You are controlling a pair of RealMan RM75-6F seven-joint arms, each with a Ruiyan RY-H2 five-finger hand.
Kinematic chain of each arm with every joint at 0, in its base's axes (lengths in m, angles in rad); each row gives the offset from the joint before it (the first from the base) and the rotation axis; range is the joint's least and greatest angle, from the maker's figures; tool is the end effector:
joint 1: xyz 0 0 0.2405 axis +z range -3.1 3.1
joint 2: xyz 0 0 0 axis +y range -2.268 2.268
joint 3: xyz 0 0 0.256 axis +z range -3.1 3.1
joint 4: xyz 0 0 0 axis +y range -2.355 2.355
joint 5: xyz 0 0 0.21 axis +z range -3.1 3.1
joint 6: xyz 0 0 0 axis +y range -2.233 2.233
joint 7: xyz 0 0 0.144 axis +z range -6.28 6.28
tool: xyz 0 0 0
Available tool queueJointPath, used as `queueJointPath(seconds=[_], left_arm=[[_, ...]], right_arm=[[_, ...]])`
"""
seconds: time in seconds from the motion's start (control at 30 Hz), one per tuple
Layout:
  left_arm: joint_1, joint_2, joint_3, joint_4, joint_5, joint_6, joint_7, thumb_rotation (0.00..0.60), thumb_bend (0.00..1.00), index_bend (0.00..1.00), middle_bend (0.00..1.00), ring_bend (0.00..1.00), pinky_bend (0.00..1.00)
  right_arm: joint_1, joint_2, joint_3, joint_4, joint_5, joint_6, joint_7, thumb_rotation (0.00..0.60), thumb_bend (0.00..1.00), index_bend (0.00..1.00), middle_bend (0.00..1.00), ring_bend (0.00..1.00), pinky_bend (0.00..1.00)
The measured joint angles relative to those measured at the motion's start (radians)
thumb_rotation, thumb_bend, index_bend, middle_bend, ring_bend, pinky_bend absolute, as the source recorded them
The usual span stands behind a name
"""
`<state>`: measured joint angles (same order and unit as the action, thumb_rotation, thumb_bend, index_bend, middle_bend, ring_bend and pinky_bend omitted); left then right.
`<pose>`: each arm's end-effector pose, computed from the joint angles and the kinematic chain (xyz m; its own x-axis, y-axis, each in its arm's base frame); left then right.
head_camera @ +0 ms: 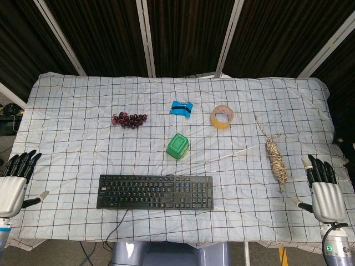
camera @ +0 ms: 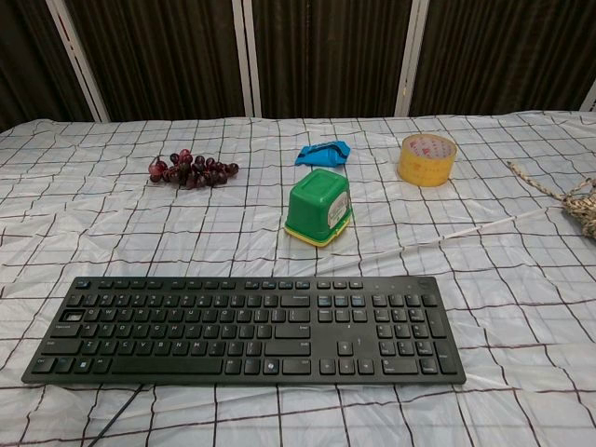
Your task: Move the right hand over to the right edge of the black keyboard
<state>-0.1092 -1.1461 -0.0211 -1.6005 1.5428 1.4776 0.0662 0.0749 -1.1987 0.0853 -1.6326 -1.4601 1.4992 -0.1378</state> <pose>-0.3036 0.1822 0.1441 0.4471 0.0251 0.8942 0.8927 -0.0752 -0.4442 -0.3032 -0.1843 0.1407 0.4244 0.0312 0.9049 -0.9052 0.0381 0.4232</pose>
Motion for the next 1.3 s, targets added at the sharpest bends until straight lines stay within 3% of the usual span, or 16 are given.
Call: queueJointPath(seconds=[0.67, 0.73, 0.8, 0.83, 0.93, 1.03, 1.1, 1.3], left_arm=[[-0.002, -0.001, -0.005, 0.004, -0.005, 0.003, -0.005, 0.600, 0.12, 0.00, 0.00, 0.00, 0.00], [-0.001, 0.000, -0.005, 0.004, -0.004, 0.006, -0.005, 0.600, 0.12, 0.00, 0.00, 0.00, 0.00], [0.001, 0.000, -0.005, 0.004, -0.007, 0.007, -0.005, 0.600, 0.12, 0.00, 0.00, 0.00, 0.00], [0.002, 0.001, -0.005, 0.003, -0.009, 0.007, -0.005, 0.600, 0.12, 0.00, 0.00, 0.00, 0.00], [0.003, 0.002, -0.008, 0.001, -0.015, 0.009, -0.005, 0.600, 0.12, 0.00, 0.00, 0.00, 0.00], [0.004, 0.001, -0.010, 0.001, -0.014, 0.014, -0.006, 0.600, 0.12, 0.00, 0.00, 0.00, 0.00], [0.005, 0.001, -0.009, 0.003, -0.013, 0.015, -0.006, 0.600, 0.12, 0.00, 0.00, 0.00, 0.00], [0.004, -0.001, -0.008, 0.004, -0.016, 0.010, -0.003, 0.600, 0.12, 0.00, 0.00, 0.00, 0.00]], right_arm=[[0.006, 0.018, -0.021, -0.020, -0.017, -0.032, 0.008, 0.600, 0.13, 0.00, 0.00, 0.00, 0.00], [0.009, 0.023, -0.027, -0.024, -0.031, -0.037, 0.013, 0.600, 0.13, 0.01, 0.03, 0.01, 0.03], [0.013, 0.028, -0.034, -0.028, -0.050, -0.043, 0.016, 0.600, 0.13, 0.06, 0.17, 0.11, 0.17], [0.016, 0.030, -0.037, -0.030, -0.060, -0.045, 0.017, 0.600, 0.13, 0.10, 0.30, 0.24, 0.29], [0.034, 0.034, -0.042, -0.039, -0.089, -0.061, 0.020, 0.600, 0.14, 0.15, 0.55, 0.52, 0.54], [0.051, 0.038, -0.042, -0.062, -0.083, -0.097, 0.025, 0.600, 0.19, 0.16, 0.72, 0.67, 0.63], [0.064, 0.042, -0.042, -0.082, -0.068, -0.131, 0.020, 0.600, 0.25, 0.16, 0.79, 0.73, 0.67], [0.125, 0.048, -0.035, -0.153, -0.006, -0.252, -0.069, 0.600, 0.38, 0.15, 0.85, 0.83, 0.72]])
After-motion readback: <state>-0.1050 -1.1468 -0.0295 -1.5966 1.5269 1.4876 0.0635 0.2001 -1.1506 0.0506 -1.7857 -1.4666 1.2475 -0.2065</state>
